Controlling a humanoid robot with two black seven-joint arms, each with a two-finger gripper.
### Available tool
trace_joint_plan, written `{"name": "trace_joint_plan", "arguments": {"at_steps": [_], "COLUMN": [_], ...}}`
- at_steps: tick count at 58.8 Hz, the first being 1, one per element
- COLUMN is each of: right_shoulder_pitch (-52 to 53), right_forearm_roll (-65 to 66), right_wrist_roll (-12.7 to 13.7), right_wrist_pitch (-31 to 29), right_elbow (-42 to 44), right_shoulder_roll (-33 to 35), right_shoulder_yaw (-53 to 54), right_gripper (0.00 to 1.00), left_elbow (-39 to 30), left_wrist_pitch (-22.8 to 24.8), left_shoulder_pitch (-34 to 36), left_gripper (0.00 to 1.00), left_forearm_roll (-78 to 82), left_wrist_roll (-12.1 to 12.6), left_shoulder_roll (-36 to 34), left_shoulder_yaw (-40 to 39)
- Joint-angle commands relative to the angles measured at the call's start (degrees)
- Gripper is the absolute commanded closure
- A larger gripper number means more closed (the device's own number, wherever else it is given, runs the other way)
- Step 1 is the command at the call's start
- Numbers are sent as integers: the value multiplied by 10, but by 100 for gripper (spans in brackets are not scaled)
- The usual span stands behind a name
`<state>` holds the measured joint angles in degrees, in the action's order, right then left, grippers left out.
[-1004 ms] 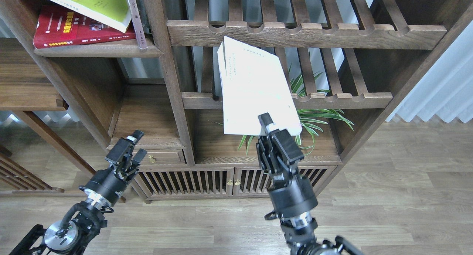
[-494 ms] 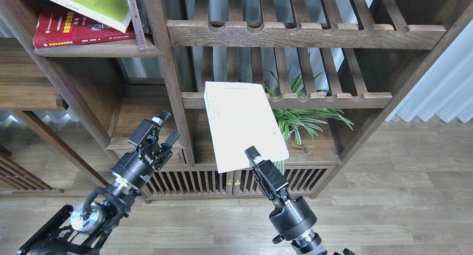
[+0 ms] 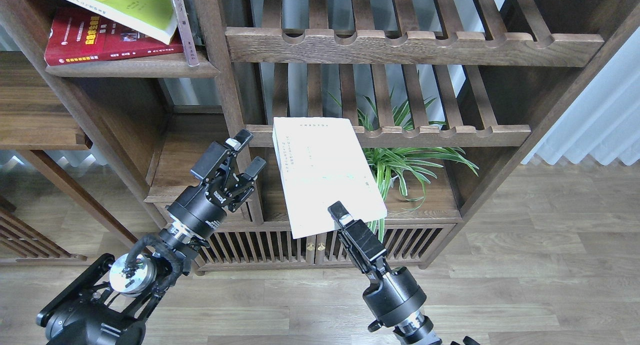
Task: Organize books on shelf
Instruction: 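Bring the left gripper to the white book and grasp its edge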
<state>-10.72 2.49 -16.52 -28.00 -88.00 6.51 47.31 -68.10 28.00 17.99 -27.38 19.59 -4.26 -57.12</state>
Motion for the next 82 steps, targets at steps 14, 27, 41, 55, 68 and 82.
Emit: {"name": "trace_joint_plan", "arguments": {"at_steps": [14,27,41,55,68,82], "right_shoulder_pitch": [0,-1,0,-2,-4,-4], "right_forearm_roll": [1,1,10,15,18,18], "right_wrist_roll": [0,1,1,2,6,6], "right_wrist_pitch": [0,0,0,0,0,0], "right_elbow": [0,0,2,2,2,2], "right_shoulder_roll": [-6,-8,-12,-12,-12,-13], "right_shoulder_yaw": [-2,-4,-8,-12,-12,-11], "right_gripper": [95,95,95,95,95,95], "left_elbow": [7,8,11,16,17,17], "left_wrist_pitch": [0,0,0,0,0,0], "left_shoulder_pitch": [-2,5,17,30,35,43], "left_gripper": [2,2,2,5,11,24], "left_forearm_roll": [7,21,22,22,22,31], "left_wrist_roll": [1,1,0,0,1,2], "left_shoulder_roll": [3,8,27,33,36,35], "left_shoulder_yaw": [3,14,25,25,32,58]}}
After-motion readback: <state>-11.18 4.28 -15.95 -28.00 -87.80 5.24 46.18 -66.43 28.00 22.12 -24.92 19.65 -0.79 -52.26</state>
